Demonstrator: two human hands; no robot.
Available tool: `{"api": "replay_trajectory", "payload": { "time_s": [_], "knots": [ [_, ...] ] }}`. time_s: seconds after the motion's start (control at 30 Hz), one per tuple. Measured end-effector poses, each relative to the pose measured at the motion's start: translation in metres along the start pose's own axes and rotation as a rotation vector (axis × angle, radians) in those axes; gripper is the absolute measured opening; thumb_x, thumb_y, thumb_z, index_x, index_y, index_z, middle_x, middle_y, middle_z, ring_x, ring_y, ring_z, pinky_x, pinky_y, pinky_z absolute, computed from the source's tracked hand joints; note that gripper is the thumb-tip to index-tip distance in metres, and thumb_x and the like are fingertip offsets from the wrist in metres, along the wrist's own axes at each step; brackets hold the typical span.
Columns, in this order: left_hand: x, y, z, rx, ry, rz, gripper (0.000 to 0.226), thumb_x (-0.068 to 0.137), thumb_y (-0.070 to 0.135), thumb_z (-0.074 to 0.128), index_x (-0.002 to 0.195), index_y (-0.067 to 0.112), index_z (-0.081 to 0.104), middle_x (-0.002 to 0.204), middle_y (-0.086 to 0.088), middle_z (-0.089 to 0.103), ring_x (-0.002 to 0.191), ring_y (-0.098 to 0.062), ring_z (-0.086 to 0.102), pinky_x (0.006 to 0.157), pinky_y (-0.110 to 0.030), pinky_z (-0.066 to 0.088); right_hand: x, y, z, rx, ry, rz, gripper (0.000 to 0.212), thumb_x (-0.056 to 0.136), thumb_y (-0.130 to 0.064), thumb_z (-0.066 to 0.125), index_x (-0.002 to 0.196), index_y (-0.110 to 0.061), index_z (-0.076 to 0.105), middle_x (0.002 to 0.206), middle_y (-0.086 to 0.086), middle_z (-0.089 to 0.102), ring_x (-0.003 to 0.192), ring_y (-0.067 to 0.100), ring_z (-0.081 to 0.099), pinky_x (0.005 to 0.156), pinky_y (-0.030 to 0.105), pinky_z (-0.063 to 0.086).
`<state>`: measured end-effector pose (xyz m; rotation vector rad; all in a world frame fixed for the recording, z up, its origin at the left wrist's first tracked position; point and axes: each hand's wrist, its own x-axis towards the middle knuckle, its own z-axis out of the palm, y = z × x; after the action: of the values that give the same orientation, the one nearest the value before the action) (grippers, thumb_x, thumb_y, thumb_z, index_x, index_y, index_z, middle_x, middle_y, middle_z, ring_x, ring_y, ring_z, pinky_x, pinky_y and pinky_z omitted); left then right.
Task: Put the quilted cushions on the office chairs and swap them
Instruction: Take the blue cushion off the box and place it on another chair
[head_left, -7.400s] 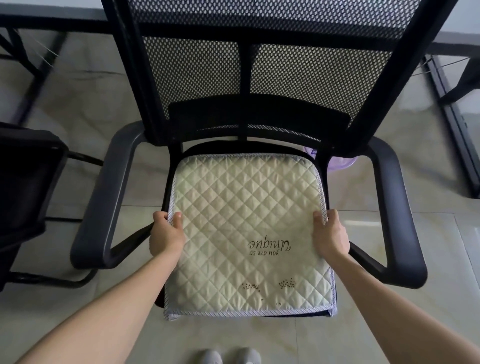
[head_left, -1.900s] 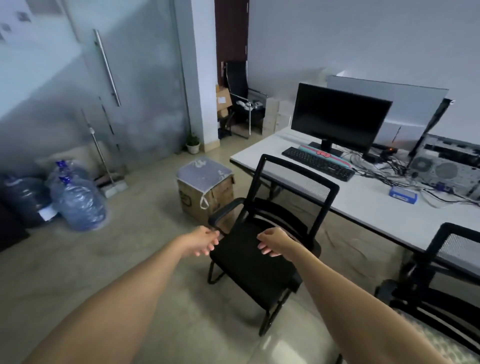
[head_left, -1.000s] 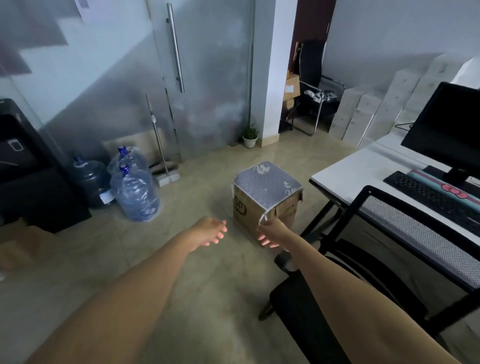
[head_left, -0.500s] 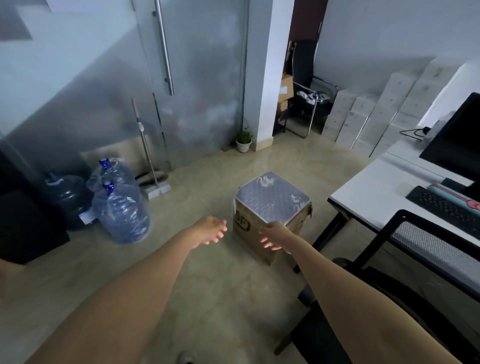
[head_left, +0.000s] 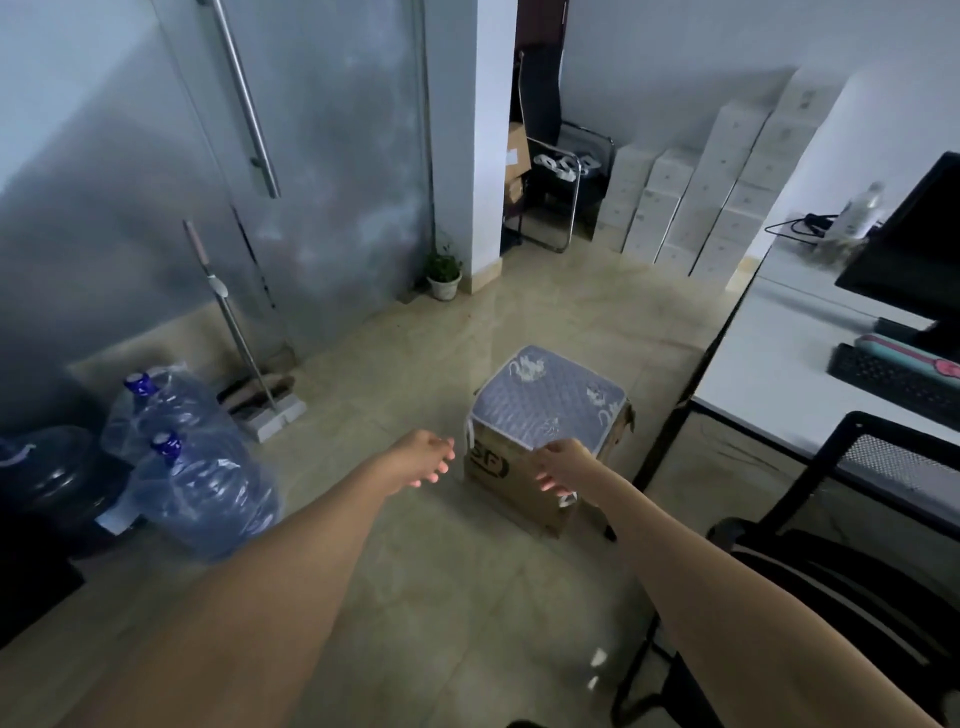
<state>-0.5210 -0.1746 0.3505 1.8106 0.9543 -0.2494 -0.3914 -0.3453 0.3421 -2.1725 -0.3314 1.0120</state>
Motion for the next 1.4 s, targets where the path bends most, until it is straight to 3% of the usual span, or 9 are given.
{"api": "replay_trajectory", "payload": {
  "time_s": [0.17, 0.33, 0.43, 0.6, 0.9, 1.03, 1.13, 1.27, 1.4],
  "knots": [
    [0.040, 0.008, -0.006, 0.032, -0.061, 0.021, 0.034, 0.098, 0.034, 0.036, 0.070, 0.021, 0.051, 0.068, 0.004, 0.052, 0.056, -0.010, 0.045, 0.057, -0.020, 0.028, 0.027, -0.003, -0.001, 0.048, 0.014, 0.078, 0.028, 0.096, -0.027, 0.045, 0.103, -0.004, 0.059, 0.070, 0.003, 0.059, 0.061, 0.018, 0.057, 0.070, 0.036, 0.049],
    [0.079, 0.027, -0.010, 0.062, -0.108, 0.044, 0.035, 0.099, 0.033, 0.034, 0.070, 0.021, 0.050, 0.068, 0.004, 0.051, 0.055, -0.009, 0.043, 0.056, -0.020, 0.027, 0.057, -0.015, -0.014, 0.214, 0.027, 0.201, 0.027, 0.099, -0.022, 0.036, 0.079, -0.014, 0.052, 0.061, -0.001, 0.060, 0.043, 0.010, 0.058, 0.047, 0.019, 0.044],
    [0.109, 0.045, -0.015, 0.101, -0.118, 0.060, 0.034, 0.099, 0.032, 0.033, 0.070, 0.022, 0.049, 0.068, 0.004, 0.051, 0.055, -0.010, 0.043, 0.056, -0.020, 0.027, 0.086, -0.023, -0.021, 0.173, 0.058, 0.172, 0.022, 0.098, -0.024, 0.040, 0.088, -0.013, 0.055, 0.069, 0.005, 0.056, 0.041, 0.009, 0.057, 0.047, 0.019, 0.046],
    [0.170, 0.083, -0.022, 0.151, -0.147, 0.098, 0.033, 0.099, 0.030, 0.034, 0.070, 0.021, 0.048, 0.067, 0.003, 0.051, 0.054, -0.009, 0.043, 0.052, -0.019, 0.026, 0.146, -0.036, -0.041, 0.223, 0.121, 0.205, 0.018, 0.095, -0.024, 0.047, 0.099, -0.007, 0.055, 0.064, 0.005, 0.053, 0.046, 0.013, 0.043, 0.039, 0.018, 0.033],
    [0.276, 0.119, -0.017, 0.137, -0.119, 0.120, 0.032, 0.097, 0.027, 0.042, 0.066, 0.020, 0.049, 0.063, 0.001, 0.050, 0.052, -0.011, 0.043, 0.036, -0.016, 0.032, 0.234, -0.043, -0.075, 0.138, 0.160, 0.256, 0.030, 0.096, -0.029, 0.044, 0.109, -0.006, 0.060, 0.070, 0.001, 0.059, 0.057, 0.013, 0.054, 0.052, 0.022, 0.039],
    [0.316, 0.127, -0.011, 0.176, -0.126, 0.138, 0.035, 0.096, 0.028, 0.044, 0.064, 0.017, 0.049, 0.064, -0.003, 0.053, 0.054, -0.015, 0.045, 0.050, -0.023, 0.031, 0.264, -0.040, -0.086, 0.146, 0.180, 0.293, 0.033, 0.096, -0.029, 0.044, 0.111, -0.004, 0.060, 0.070, 0.001, 0.060, 0.058, 0.013, 0.055, 0.052, 0.022, 0.040],
    [0.350, 0.134, -0.005, 0.272, -0.113, 0.161, 0.029, 0.096, 0.031, 0.043, 0.078, 0.011, 0.055, 0.076, -0.009, 0.056, 0.070, -0.021, 0.051, 0.065, -0.026, 0.033, 0.292, -0.033, -0.095, 0.171, 0.193, 0.307, 0.024, 0.096, -0.028, 0.045, 0.102, -0.009, 0.059, 0.069, 0.001, 0.060, 0.058, 0.013, 0.055, 0.053, 0.022, 0.040],
    [0.399, 0.135, 0.010, 0.405, -0.112, 0.177, 0.025, 0.097, 0.031, 0.041, 0.084, 0.011, 0.050, 0.071, -0.004, 0.051, 0.072, -0.020, 0.049, 0.067, -0.023, 0.029, 0.332, -0.015, -0.107, 0.224, 0.252, 0.323, 0.023, 0.095, -0.028, 0.046, 0.098, -0.009, 0.059, 0.068, 0.001, 0.059, 0.056, 0.013, 0.054, 0.053, 0.023, 0.040],
    [0.456, 0.130, 0.029, 0.444, -0.112, 0.190, 0.021, 0.096, 0.030, 0.044, 0.086, 0.014, 0.053, 0.088, -0.011, 0.058, 0.080, -0.019, 0.050, 0.069, -0.023, 0.031, 0.372, 0.017, -0.115, 0.260, 0.348, 0.342, 0.025, 0.095, -0.026, 0.047, 0.098, -0.005, 0.060, 0.068, 0.002, 0.059, 0.058, 0.015, 0.054, 0.055, 0.024, 0.042]
  ]
}}
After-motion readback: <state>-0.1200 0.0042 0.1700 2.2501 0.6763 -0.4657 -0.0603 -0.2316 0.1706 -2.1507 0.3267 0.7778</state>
